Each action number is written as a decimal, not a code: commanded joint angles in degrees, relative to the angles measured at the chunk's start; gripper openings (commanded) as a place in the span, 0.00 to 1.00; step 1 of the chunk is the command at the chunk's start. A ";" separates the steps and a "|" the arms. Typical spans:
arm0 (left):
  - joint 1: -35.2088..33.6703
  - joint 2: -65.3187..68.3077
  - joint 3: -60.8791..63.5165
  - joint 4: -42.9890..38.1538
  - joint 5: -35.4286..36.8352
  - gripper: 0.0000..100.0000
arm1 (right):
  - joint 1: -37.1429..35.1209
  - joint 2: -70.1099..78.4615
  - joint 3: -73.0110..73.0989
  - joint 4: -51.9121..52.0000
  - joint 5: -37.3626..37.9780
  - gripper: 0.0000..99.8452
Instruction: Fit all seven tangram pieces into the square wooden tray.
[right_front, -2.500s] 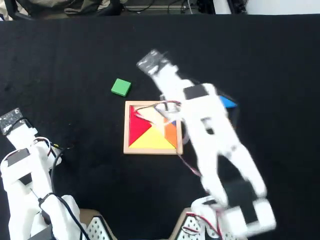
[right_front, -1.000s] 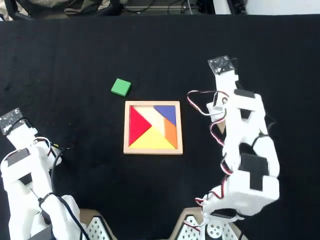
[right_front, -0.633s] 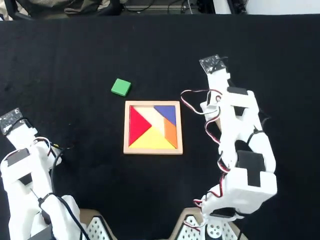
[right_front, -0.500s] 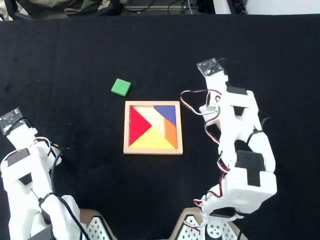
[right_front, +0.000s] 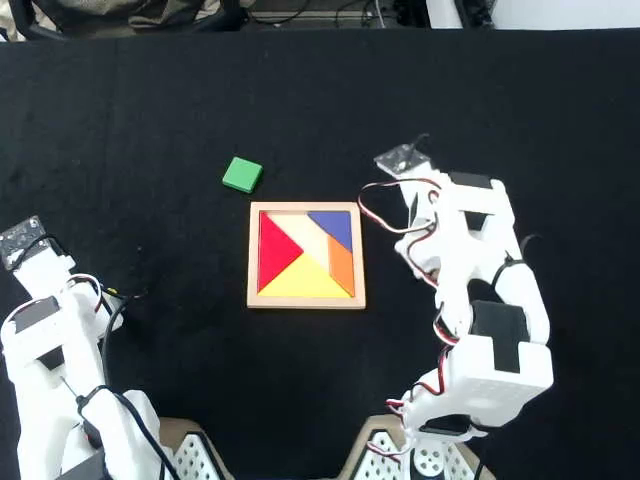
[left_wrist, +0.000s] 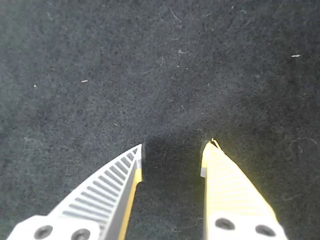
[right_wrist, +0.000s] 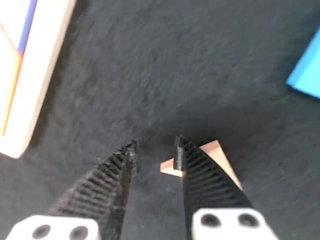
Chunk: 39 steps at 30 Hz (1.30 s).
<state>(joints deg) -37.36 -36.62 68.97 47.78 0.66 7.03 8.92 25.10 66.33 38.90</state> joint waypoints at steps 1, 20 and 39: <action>0.84 -0.88 -0.13 -0.88 0.53 0.20 | 2.29 -0.84 -2.51 2.99 2.90 0.12; 0.84 -0.88 -0.13 -0.88 0.18 0.20 | 11.69 -30.81 5.41 8.26 11.25 0.07; 0.84 -0.88 -0.13 -0.79 0.18 0.20 | 8.26 -21.93 15.69 -4.22 -0.44 0.32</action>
<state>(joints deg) -37.36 -36.62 68.97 47.78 0.66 16.97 -13.93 43.38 63.78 38.11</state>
